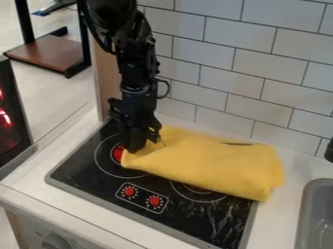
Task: Fold from the left to the right
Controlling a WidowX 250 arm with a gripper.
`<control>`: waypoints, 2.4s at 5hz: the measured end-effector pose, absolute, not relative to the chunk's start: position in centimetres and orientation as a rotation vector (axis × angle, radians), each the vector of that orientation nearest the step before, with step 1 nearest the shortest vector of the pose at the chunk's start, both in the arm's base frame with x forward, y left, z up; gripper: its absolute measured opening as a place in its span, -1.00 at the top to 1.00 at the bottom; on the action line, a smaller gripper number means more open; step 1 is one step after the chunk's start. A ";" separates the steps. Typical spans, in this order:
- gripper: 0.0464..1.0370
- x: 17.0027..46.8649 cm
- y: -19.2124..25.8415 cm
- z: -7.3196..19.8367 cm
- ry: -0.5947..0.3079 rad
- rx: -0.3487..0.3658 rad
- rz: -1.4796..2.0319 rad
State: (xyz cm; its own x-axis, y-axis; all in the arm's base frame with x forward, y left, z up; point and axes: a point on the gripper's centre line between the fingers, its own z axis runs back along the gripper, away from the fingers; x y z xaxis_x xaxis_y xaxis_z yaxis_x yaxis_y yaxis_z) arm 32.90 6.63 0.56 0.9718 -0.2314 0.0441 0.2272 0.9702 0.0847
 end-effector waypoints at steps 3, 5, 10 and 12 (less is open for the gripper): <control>0.99 31.8 10.2 4.8 -0.125 0.059 -0.122; 0.99 32.5 7.0 8.7 -0.195 -0.001 -0.154; 0.99 33.9 -8.1 7.7 -0.219 -0.073 -0.493; 0.99 33.2 -10.2 3.3 -0.171 -0.024 -0.545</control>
State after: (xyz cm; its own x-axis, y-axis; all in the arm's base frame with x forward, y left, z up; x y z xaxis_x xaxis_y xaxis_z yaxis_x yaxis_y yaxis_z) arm 33.23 -10.21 3.28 0.8415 -0.5134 0.1680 0.5175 0.8554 0.0221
